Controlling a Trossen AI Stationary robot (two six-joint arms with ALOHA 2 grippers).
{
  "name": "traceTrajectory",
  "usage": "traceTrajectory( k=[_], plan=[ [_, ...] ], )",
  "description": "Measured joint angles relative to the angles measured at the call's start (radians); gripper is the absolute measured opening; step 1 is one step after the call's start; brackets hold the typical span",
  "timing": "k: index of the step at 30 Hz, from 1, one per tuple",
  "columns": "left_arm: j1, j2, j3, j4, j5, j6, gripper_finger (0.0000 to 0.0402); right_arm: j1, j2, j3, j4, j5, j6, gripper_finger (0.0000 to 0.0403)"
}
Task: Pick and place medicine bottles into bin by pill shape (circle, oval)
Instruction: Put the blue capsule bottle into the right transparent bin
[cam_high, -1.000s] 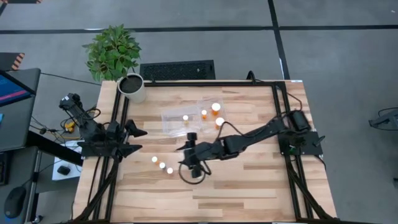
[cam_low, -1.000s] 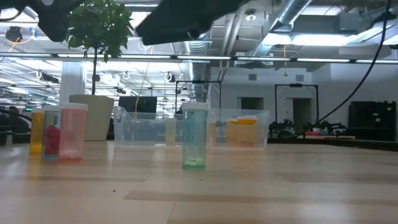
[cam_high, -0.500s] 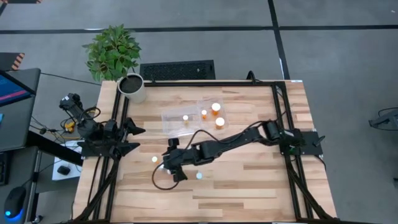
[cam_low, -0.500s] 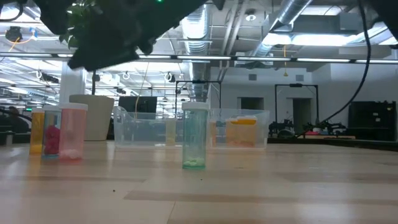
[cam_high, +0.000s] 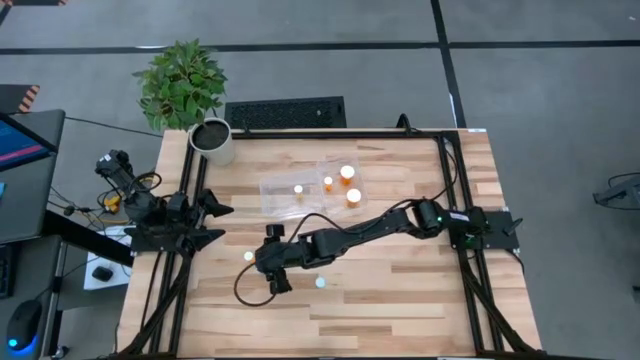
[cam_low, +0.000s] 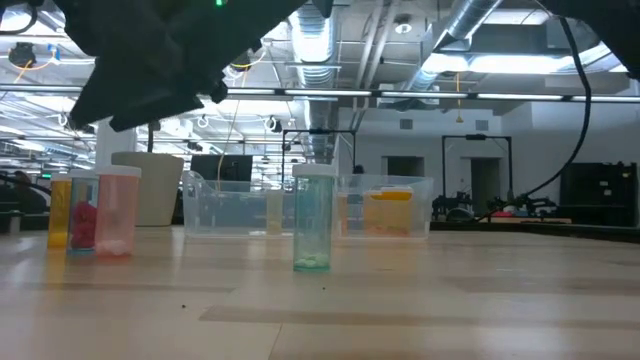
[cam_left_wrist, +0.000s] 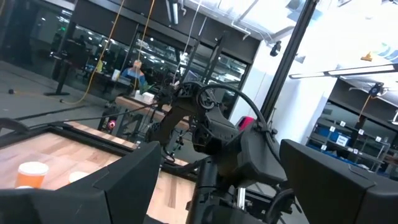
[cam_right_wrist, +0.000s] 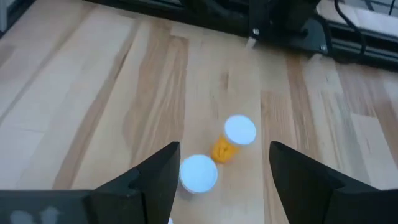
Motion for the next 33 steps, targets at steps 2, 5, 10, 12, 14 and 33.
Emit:
traceTrajectory(
  k=[2, 5, 10, 12, 14, 33],
  plan=[
    [0.000, 0.000, 0.000, 0.000, 0.000, -0.001, 0.0322, 0.000, 0.000, 0.000, -0.005, 0.000, 0.022, 0.0256],
    [0.000, 0.000, 0.000, 0.000, 0.000, -0.001, 0.0322, -0.001, 0.000, 0.000, -0.003, 0.000, 0.064, 0.0256],
    [0.000, 0.000, 0.000, 0.000, -0.001, -0.002, 0.0322, -0.001, 0.000, 0.000, -0.003, 0.001, 0.099, 0.0256],
    [0.000, 0.000, 0.000, 0.000, -0.001, -0.002, 0.0322, -0.001, 0.000, 0.000, -0.003, 0.001, 0.099, 0.0256],
    [0.000, 0.000, 0.000, 0.000, -0.001, -0.002, 0.0322, -0.001, 0.003, 0.000, -0.001, 0.001, 0.099, 0.0256],
    [0.000, 0.000, 0.000, -0.001, -0.024, -0.002, 0.0322, -0.003, 0.052, -0.002, 0.029, -0.001, 0.101, 0.0256]
  ],
)
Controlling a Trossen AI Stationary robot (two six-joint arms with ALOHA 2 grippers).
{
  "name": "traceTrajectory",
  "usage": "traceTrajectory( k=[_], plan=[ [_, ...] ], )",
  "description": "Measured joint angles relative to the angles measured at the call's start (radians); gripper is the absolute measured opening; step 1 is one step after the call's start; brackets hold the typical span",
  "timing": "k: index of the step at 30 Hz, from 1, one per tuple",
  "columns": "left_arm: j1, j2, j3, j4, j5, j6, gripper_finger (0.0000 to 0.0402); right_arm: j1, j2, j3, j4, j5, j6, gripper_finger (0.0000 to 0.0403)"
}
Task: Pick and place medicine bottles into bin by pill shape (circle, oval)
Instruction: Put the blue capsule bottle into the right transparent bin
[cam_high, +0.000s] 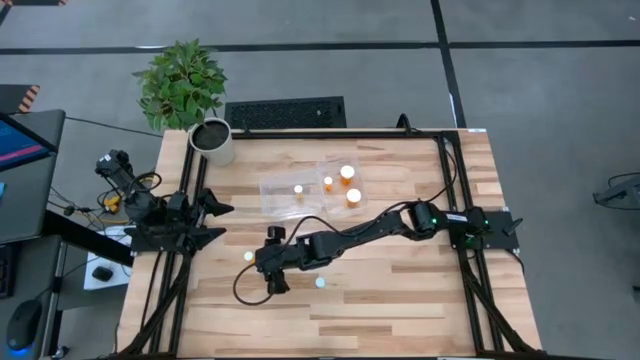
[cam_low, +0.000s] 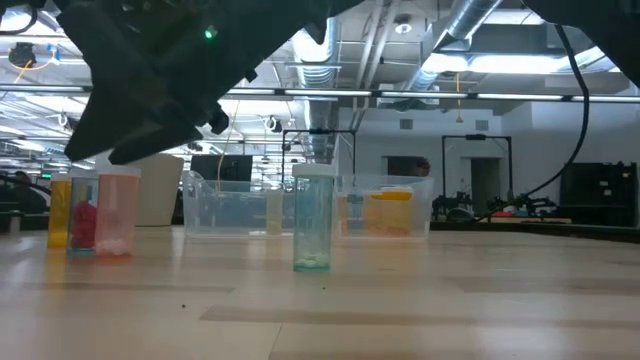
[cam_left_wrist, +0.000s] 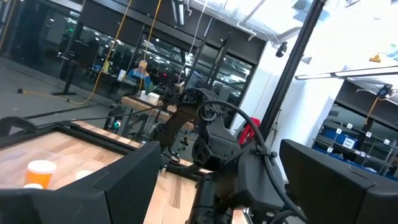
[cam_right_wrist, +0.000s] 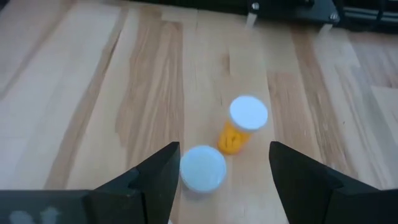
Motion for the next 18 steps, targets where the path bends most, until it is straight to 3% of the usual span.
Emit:
traceTrajectory(
  k=[18],
  plan=[
    [0.000, 0.000, 0.000, 0.000, 0.000, 0.000, 0.0322, 0.000, 0.000, 0.000, 0.002, -0.024, -0.002, 0.0256]
  ],
)
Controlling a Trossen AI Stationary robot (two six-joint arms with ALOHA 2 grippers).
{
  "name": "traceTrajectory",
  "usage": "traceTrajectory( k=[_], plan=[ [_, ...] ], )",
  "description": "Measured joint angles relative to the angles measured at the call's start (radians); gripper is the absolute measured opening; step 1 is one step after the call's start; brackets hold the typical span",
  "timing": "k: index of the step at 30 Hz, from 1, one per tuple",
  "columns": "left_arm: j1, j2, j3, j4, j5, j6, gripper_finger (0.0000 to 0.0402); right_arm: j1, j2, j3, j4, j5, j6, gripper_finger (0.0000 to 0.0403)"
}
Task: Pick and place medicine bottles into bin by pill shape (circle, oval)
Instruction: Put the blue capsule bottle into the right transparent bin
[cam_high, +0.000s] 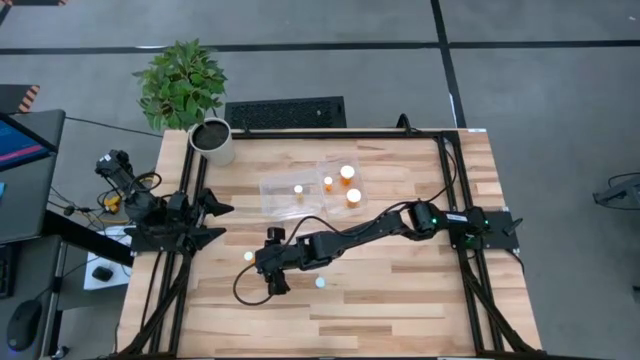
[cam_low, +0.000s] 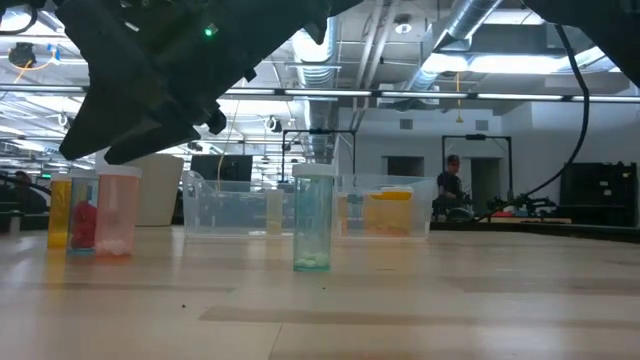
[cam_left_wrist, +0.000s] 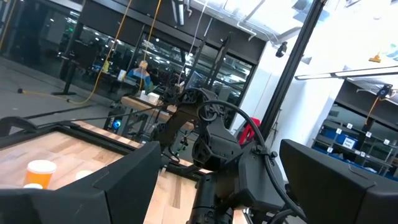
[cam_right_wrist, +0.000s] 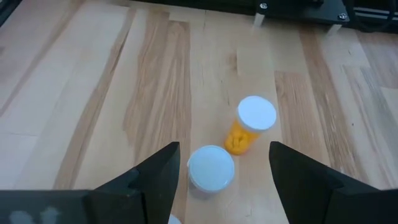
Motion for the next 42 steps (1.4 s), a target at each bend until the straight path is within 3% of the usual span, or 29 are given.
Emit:
traceTrajectory(
  k=[33, 42],
  plan=[
    [0.000, 0.000, 0.000, -0.003, 0.001, 0.000, 0.0322, 0.000, 0.037, 0.000, 0.021, -0.027, -0.008, 0.0253],
    [0.000, 0.000, 0.000, -0.004, 0.001, -0.001, 0.0322, 0.000, 0.037, 0.000, 0.020, -0.027, -0.008, 0.0188]
  ],
)
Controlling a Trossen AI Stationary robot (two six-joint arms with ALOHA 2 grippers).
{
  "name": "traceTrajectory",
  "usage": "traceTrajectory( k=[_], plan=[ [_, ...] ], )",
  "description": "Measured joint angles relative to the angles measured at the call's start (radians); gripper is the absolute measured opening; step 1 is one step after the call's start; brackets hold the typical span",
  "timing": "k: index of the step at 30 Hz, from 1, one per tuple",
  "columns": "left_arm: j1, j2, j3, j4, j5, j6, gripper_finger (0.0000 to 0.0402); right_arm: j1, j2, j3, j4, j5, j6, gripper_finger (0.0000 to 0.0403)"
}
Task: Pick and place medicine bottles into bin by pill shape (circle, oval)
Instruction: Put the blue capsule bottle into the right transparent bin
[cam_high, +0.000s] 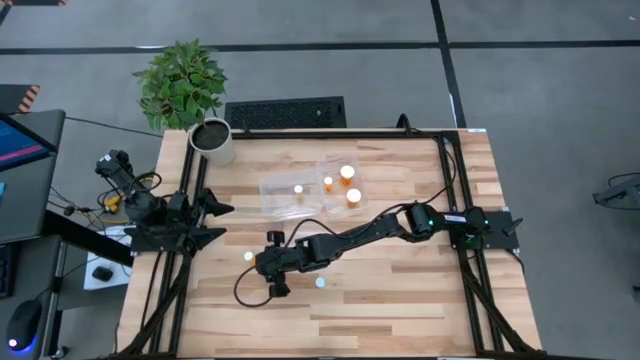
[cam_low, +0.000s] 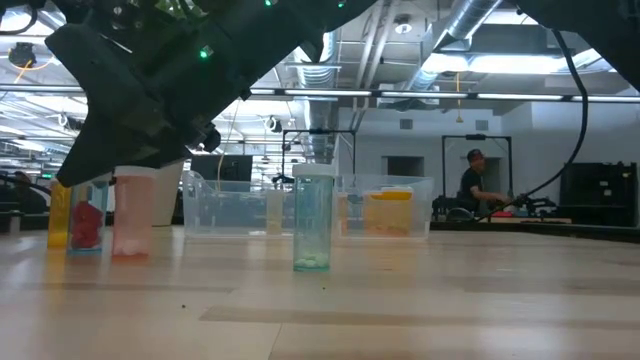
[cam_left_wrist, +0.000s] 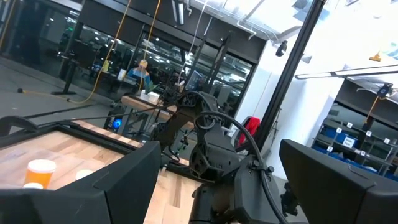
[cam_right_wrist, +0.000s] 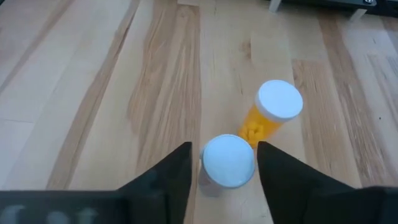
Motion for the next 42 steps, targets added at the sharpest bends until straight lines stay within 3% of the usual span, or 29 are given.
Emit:
traceTrajectory(
  k=[10, 19, 27, 31, 35, 39, 42],
  plan=[
    [0.000, 0.000, 0.000, 0.000, 0.000, -0.014, 0.0322, 0.000, 0.000, 0.000, 0.001, 0.002, 0.000, 0.0115],
    [0.000, 0.000, 0.000, 0.000, 0.000, -0.023, 0.0322, 0.000, -0.015, 0.007, -0.003, 0.002, 0.000, 0.0120],
    [0.000, 0.000, 0.000, 0.006, 0.005, -0.023, 0.0322, -0.005, -0.126, 0.009, -0.141, 0.005, -0.050, 0.0120],
    [0.000, 0.000, 0.000, 0.011, 0.015, -0.023, 0.0322, -0.020, -0.209, 0.008, -0.293, 0.009, -0.053, 0.0119],
    [0.000, 0.000, 0.000, 0.012, 0.037, -0.023, 0.0322, -0.038, -0.335, -0.041, -0.445, 0.077, -0.053, 0.0119],
    [0.000, 0.000, 0.000, 0.009, 0.059, -0.023, 0.0322, -0.061, -0.502, -0.177, -0.523, 0.147, -0.020, 0.0119],
    [0.000, 0.000, 0.000, 0.005, 0.060, -0.022, 0.0322, -0.087, -0.679, -0.351, -0.521, 0.179, 0.033, 0.0121]
  ],
)
